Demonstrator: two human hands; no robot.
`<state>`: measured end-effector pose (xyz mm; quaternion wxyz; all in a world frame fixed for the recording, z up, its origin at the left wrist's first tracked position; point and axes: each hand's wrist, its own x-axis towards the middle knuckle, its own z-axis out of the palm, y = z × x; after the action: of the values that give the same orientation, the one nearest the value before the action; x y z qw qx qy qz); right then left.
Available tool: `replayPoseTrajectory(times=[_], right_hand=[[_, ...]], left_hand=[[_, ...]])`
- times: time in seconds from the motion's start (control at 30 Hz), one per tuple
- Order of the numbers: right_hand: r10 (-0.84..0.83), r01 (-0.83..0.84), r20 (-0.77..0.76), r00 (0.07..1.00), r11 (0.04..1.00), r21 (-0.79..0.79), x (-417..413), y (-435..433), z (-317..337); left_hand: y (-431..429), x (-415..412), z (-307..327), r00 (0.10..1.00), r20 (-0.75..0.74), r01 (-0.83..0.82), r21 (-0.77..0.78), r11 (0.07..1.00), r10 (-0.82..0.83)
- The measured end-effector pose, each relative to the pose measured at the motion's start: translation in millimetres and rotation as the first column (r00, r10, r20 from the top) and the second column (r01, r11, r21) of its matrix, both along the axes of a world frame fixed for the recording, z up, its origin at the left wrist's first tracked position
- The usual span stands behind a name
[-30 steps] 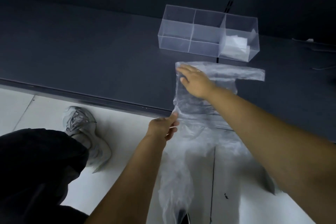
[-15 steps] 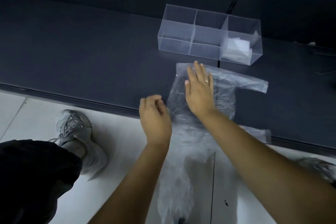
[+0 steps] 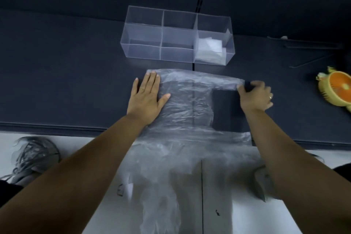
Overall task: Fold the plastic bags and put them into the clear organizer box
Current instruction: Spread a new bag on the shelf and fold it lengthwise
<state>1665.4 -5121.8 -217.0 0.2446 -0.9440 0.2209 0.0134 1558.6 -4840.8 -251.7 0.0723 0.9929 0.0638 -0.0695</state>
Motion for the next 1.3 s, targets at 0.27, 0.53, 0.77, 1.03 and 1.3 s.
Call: replayPoseTrajectory(times=[0.27, 0.53, 0.77, 1.03, 1.3], right_hand=[[0.017, -0.109, 0.160, 0.987, 0.806, 0.582, 22, -1, 8], [-0.060, -0.006, 0.104, 0.993, 0.840, 0.543, 44, -8, 2], [-0.046, -0.019, 0.152, 0.987, 0.915, 0.404, 52, -15, -4], [0.095, -0.107, 0.127, 0.987, 0.990, 0.094, 35, -26, 6], [0.532, -0.549, 0.294, 0.794, 0.836, -0.030, -110, 56, 14]], left_hand=[[5, -1, -1, 1.000, 0.016, -0.025, -0.016, 1.000, 0.025], [15, 1, 2, 0.999, 0.011, -0.047, -0.004, 0.999, 0.047], [25, -2, -1, 1.000, 0.028, -0.009, 0.047, 0.999, 0.008], [21, 0, 1, 0.999, -0.018, -0.047, 0.068, 0.997, 0.048], [-32, -38, 10, 0.987, 0.154, -0.026, -0.074, 0.997, 0.038]])
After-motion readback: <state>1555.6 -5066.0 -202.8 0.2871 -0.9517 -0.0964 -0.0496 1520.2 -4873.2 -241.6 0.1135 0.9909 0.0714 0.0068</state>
